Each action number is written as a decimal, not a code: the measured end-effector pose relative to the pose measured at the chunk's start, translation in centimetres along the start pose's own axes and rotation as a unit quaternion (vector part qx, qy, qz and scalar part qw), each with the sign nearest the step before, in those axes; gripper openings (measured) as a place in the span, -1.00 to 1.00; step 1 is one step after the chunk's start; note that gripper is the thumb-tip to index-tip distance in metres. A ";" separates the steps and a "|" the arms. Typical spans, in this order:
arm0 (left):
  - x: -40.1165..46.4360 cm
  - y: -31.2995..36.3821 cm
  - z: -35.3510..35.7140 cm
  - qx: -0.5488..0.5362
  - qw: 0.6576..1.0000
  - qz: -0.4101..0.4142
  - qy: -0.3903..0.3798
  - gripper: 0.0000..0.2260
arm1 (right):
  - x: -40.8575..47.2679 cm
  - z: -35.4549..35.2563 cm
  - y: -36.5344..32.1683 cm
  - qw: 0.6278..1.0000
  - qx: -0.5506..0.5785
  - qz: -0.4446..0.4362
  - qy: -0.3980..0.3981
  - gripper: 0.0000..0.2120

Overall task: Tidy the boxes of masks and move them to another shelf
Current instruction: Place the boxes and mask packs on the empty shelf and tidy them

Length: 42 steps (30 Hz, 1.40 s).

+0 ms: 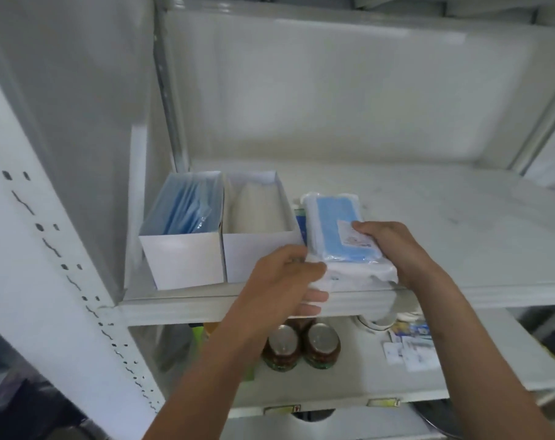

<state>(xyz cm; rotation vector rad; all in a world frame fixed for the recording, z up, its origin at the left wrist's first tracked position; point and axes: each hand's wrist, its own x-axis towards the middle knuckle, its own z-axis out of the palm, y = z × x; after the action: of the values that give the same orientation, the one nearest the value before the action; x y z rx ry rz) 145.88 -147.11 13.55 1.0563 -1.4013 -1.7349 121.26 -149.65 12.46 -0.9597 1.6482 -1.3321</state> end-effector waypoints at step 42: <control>-2.2 2.0 -14.0 0.445 0.742 0.408 0.291 -0.86 | -7.7 10.5 -3.3 0.844 -0.317 -0.429 0.059 -0.65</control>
<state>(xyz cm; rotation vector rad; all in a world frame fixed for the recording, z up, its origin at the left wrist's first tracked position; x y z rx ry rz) 159.33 -151.78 14.50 1.0234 -1.8481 -0.0028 134.17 -147.18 15.27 -2.2486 1.8692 -1.3943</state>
